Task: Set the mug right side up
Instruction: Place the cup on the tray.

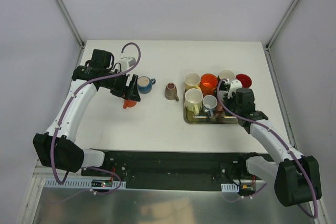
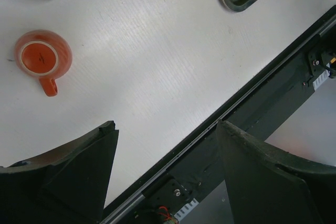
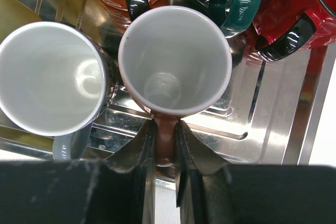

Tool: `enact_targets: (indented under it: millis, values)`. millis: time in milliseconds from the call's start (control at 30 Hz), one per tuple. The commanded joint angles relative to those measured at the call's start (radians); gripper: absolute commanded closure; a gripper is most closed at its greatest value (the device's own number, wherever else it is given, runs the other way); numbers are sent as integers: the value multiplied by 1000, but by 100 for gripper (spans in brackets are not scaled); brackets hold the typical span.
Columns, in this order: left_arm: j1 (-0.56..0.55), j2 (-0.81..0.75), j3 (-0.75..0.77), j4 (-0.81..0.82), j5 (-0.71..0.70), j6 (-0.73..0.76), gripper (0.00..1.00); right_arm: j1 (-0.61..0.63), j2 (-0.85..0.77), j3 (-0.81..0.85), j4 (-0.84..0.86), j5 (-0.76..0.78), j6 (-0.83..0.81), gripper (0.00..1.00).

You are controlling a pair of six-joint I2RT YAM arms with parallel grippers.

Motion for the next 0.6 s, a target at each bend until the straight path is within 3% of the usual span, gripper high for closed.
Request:
enact_targets:
  millis: [0,233,567]
  values:
    - [12,-23,0,0,32,-3,23,-6,-11,15,-4,-47,-7,85]
    - [12,-12,2,2,49,2,22,-4,-34,27,-72,-46,1,67]
    - [12,-6,0,10,47,2,23,-4,-46,50,-121,-40,12,60]
